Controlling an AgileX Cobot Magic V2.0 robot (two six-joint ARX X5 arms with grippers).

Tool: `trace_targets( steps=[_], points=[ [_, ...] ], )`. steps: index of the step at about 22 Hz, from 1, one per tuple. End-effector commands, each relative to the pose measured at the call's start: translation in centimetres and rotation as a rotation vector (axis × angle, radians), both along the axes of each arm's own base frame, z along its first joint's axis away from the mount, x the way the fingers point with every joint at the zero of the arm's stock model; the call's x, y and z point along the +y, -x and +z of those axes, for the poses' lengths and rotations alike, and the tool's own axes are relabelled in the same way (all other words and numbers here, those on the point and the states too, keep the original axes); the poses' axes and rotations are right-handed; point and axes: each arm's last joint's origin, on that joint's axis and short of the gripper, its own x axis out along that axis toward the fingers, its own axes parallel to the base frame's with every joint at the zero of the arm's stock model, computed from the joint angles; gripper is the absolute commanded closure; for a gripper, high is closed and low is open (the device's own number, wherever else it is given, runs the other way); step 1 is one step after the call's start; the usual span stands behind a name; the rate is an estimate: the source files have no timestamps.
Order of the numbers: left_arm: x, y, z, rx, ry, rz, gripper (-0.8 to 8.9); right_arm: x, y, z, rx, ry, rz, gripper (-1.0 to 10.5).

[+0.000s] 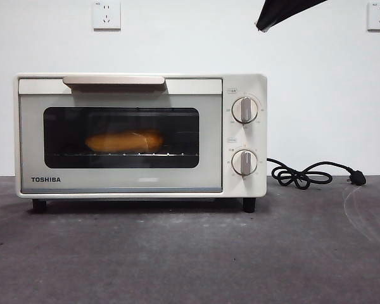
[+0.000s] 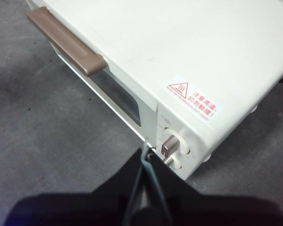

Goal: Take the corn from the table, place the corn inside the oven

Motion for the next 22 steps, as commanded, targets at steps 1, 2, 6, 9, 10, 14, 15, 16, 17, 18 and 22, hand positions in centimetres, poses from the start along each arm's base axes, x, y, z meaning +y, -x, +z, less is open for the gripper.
trace_targets(
  steps=[1,2,6,9,10,14,15,16,17,18,22],
  points=[
    [0.0,0.9,2.5,-0.299,-0.007,-0.001,8.17,0.0,-0.1,-0.1,-0.006,0.005,0.000,9.5],
    [-0.1,1.2,3.3,-0.393,-0.008,-0.005,8.17,0.0,-0.1,-0.1,-0.006,0.005,0.000,9.5],
    [-0.1,2.4,6.0,-0.702,-0.020,-0.010,8.17,0.0,-0.1,-0.1,-0.007,0.005,0.000,9.5],
    [-0.2,3.4,7.2,-0.860,-0.025,-0.012,8.17,0.0,-0.1,-0.1,-0.007,0.005,0.000,9.5],
    [-0.2,3.6,7.4,-0.896,-0.025,-0.012,8.17,0.0,-0.1,-0.1,-0.007,0.005,0.000,9.5],
    [-0.2,4.0,7.5,-1.017,-0.040,-0.011,8.17,0.0,-0.1,-0.1,-0.007,0.005,-0.001,9.5],
    [-0.2,4.1,7.2,-1.044,-0.044,-0.010,8.17,0.0,-0.1,-0.1,-0.007,0.005,-0.001,9.5],
    [-0.2,4.0,6.7,-1.068,-0.049,-0.010,8.17,0.0,-0.1,-0.1,-0.007,0.005,0.000,9.5],
    [-0.2,4.0,6.2,-1.087,-0.050,-0.009,8.17,0.0,-0.1,-0.1,-0.006,0.005,0.000,9.5],
    [-0.2,3.8,5.4,-1.103,-0.053,-0.009,8.17,0.0,-0.1,-0.1,-0.007,0.005,0.000,9.5],
    [-0.1,2.7,1.5,-1.093,-0.052,-0.005,8.17,0.0,-0.1,-0.1,-0.007,0.005,0.000,9.5]
  ],
)
